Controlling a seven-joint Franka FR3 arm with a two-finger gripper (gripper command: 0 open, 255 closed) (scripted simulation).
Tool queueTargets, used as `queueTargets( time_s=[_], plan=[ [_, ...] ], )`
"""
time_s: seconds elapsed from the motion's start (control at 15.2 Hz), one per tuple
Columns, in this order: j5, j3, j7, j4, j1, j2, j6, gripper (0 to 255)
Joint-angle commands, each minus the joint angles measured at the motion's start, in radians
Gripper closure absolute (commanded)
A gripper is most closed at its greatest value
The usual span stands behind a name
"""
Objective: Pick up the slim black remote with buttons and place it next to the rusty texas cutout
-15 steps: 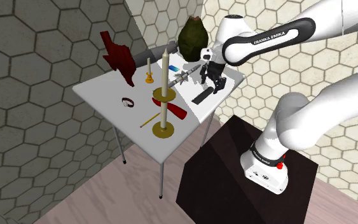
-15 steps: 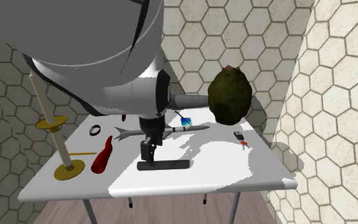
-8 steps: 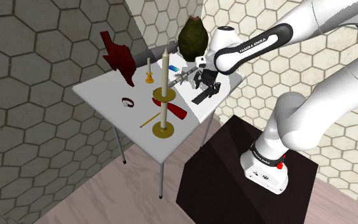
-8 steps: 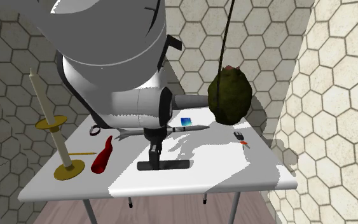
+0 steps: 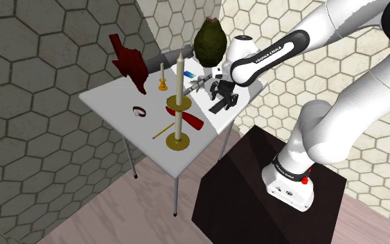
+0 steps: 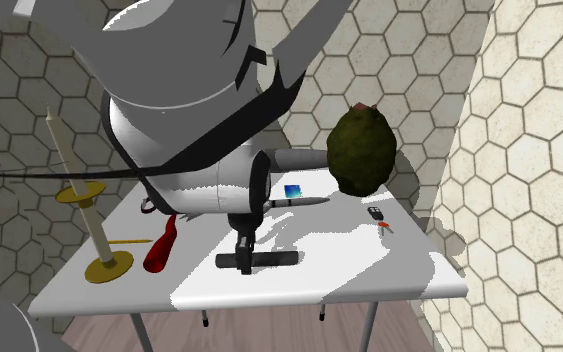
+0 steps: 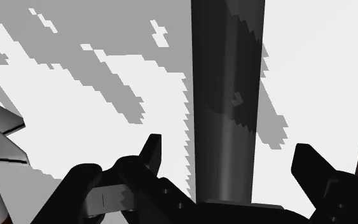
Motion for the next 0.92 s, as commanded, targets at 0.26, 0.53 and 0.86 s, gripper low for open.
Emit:
queueTargets(
  time_s=[0.26, 0.53, 0.86],
  plan=[
    [0.000, 0.000, 0.000, 0.000, 0.000, 0.000, 0.001, 255],
    [0.000, 0.000, 0.000, 0.000, 0.000, 0.001, 0.001, 255],
    [-0.005, 0.005, 0.004, 0.004, -0.003, -0.014, -0.017, 255]
  ],
)
